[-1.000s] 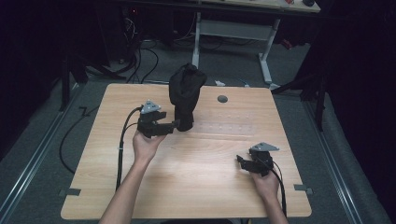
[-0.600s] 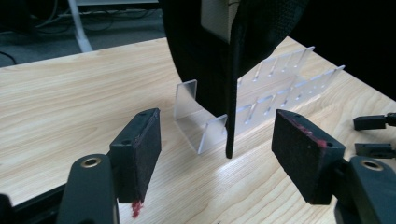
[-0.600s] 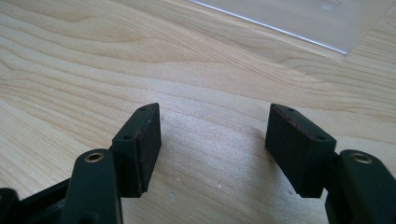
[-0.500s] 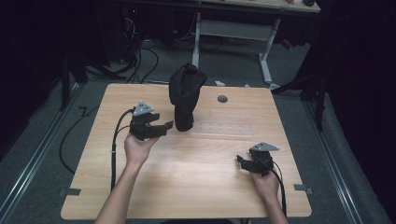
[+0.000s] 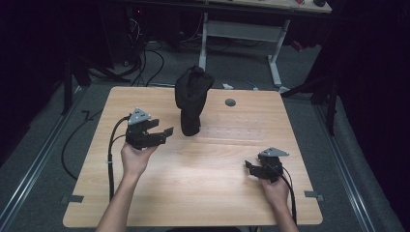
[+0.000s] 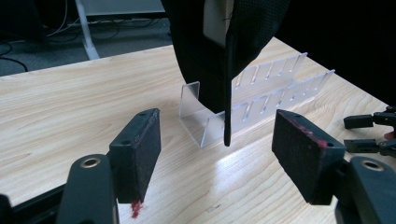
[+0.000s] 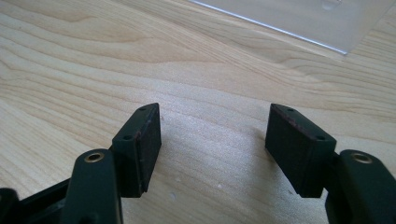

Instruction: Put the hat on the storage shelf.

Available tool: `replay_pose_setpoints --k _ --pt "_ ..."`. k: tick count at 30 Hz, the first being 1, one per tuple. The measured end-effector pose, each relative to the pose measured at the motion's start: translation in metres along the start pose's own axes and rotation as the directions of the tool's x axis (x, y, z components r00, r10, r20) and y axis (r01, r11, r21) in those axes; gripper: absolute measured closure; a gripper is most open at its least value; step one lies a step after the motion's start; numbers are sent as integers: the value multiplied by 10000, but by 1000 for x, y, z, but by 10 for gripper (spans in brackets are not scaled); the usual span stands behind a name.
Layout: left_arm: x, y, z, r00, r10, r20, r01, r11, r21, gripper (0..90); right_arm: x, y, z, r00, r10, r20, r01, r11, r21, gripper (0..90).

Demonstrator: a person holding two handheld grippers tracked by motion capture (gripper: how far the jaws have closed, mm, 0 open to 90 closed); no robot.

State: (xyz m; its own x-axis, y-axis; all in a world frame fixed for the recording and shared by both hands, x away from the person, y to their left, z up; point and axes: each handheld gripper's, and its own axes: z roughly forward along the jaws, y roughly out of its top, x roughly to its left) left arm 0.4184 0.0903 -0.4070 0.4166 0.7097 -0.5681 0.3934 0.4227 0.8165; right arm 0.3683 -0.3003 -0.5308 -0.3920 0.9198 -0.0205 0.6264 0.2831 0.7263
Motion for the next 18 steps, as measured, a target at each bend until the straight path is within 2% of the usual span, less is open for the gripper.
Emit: replay_pose_setpoints --k 8,18 --pt "4 3 -18 9997 -238 -12 238 9995 -214 333 0 0 0 10000 4 9 -4 10000 1 361" --pt "7 2 -35 9995 -308 -37 307 9992 -239 330 0 0 0 10000 1 7 -1 10000 -1 361"
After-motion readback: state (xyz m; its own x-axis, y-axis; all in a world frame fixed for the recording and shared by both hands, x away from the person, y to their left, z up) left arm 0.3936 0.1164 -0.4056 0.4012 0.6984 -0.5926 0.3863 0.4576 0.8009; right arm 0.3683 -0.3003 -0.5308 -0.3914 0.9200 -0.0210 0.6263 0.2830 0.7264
